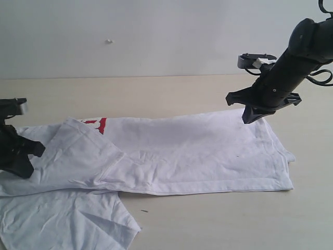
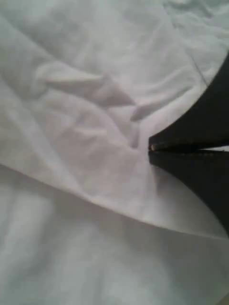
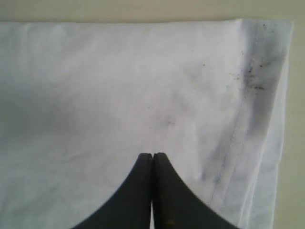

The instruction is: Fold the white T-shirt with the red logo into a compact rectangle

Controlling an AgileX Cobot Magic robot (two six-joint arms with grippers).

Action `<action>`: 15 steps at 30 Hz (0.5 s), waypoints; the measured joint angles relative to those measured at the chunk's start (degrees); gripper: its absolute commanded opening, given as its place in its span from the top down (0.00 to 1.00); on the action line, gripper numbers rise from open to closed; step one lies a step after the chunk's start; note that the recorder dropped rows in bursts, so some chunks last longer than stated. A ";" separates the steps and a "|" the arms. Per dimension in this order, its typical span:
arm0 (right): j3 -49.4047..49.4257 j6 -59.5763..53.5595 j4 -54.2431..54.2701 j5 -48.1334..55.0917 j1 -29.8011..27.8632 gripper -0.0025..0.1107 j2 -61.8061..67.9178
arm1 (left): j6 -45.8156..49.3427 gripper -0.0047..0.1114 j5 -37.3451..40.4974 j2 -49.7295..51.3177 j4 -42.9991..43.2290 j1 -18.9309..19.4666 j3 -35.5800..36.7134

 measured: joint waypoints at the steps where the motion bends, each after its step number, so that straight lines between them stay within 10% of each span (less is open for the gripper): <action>1: 0.00 0.00 0.00 0.00 0.00 0.98 0.00 | -0.55 0.96 0.00 1.03 0.34 0.00 0.00; 15: 0.00 0.00 0.05 0.00 0.00 0.98 0.00 | -5.03 0.96 0.63 -1.90 3.08 -0.08 -1.74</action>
